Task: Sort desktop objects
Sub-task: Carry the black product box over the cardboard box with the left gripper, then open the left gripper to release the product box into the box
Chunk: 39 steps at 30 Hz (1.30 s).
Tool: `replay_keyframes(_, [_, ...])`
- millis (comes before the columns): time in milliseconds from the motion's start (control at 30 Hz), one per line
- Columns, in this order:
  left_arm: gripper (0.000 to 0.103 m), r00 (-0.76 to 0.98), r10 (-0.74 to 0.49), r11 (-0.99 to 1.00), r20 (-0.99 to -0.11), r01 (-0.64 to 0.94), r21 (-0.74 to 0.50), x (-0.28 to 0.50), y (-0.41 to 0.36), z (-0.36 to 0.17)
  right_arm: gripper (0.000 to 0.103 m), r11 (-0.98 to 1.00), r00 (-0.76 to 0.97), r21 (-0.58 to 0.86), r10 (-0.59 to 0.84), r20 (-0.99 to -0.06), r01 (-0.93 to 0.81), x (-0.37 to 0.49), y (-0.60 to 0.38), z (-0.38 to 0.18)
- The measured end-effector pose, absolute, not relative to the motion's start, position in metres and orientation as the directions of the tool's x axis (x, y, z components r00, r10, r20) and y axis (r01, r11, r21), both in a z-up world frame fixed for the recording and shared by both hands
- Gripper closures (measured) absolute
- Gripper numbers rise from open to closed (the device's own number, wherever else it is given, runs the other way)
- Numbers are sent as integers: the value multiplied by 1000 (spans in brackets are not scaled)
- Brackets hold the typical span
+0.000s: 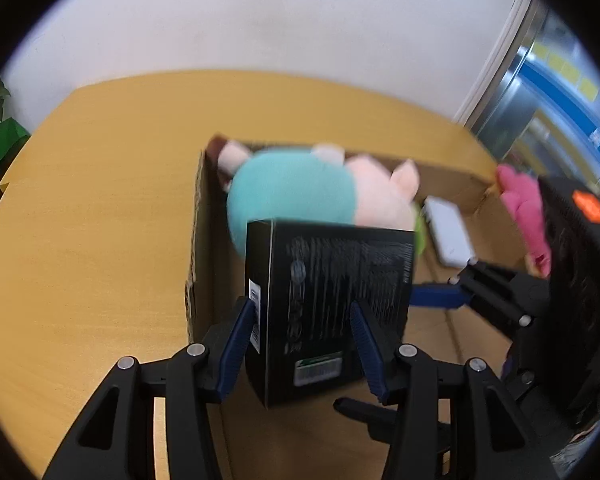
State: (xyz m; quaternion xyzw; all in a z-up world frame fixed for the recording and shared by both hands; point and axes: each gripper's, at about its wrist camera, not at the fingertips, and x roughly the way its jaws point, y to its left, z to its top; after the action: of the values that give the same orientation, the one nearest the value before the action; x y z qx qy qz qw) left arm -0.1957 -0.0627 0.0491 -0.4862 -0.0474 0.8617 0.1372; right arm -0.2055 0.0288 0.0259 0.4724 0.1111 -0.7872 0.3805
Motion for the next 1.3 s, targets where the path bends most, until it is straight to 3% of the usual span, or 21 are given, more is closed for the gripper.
replay_keyframes(733, [53, -389, 198, -979, -900, -119, -164, -187, -64, 34, 17, -701, -142, 328, -521, -842, 633, -194, 23, 5])
replay_keyframes(833, [53, -451, 175, -984, -875, -113, -139, -177, -67, 49, 12, -731, -218, 293, -515, -829, 616, -187, 38, 21])
replay_keyframes(933, [52, -547, 161, -987, -821, -104, -124, -154, -73, 74, 1, -757, -317, 238, -507, -802, 609, -165, 58, 46])
replay_keyframes(1033, [41, -649, 153, -988, -745, -113, -104, -114, -76, 100, 0, -777, -401, 204, -507, -763, 595, -128, 88, 67])
replay_keyframes(1100, [24, -701, 154, -988, -696, -122, -96, -89, -73, 112, 0, -784, -439, 207, -521, -732, 586, -99, 97, 75])
replay_keyframes(1167, [23, -741, 166, -986, -650, -131, -102, -62, -71, 123, 0, -789, -471, 209, -532, -704, 578, -68, 124, 81])
replay_keyframes(1233, [23, -758, 179, -984, -628, -142, -109, -45, -61, 127, 5, -795, -511, 191, -532, -675, 576, -42, 135, 87])
replay_keyframes(1300, [24, -763, 200, -980, -615, -162, -118, -31, -54, 126, 39, -797, -535, 164, -526, -661, 581, -14, 144, 92])
